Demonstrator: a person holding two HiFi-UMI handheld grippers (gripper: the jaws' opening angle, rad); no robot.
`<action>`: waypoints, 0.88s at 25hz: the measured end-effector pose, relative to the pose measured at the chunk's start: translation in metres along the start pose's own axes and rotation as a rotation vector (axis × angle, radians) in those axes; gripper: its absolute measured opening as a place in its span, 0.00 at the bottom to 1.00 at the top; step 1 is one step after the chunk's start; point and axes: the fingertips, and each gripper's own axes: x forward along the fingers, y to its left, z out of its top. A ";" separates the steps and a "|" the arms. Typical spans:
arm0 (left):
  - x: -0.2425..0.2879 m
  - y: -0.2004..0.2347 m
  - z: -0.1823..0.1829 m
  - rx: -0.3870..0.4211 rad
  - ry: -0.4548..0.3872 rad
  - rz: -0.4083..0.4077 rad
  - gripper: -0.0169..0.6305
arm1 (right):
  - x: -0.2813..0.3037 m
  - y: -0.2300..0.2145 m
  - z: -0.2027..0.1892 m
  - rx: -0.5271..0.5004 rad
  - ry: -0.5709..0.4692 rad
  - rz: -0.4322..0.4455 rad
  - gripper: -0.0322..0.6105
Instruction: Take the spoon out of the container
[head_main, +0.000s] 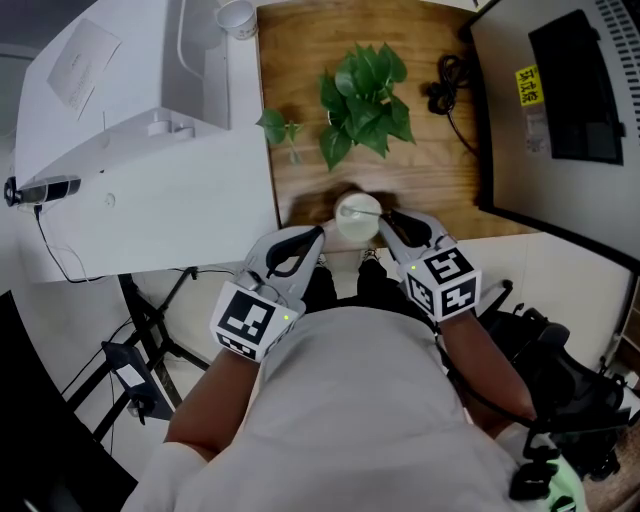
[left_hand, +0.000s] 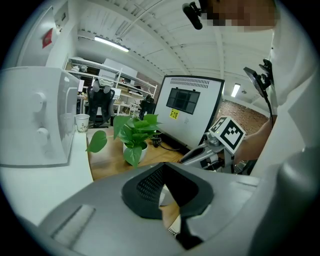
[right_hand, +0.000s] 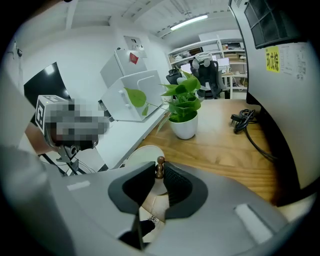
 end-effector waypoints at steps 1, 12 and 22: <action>0.000 0.000 0.000 0.001 0.000 0.001 0.03 | 0.000 0.001 0.000 -0.004 0.000 0.002 0.14; -0.010 -0.003 0.001 0.013 -0.008 0.016 0.03 | -0.013 0.010 0.010 -0.038 -0.037 -0.001 0.14; -0.020 -0.013 0.012 0.045 -0.044 0.023 0.03 | -0.039 0.021 0.022 -0.072 -0.087 -0.004 0.14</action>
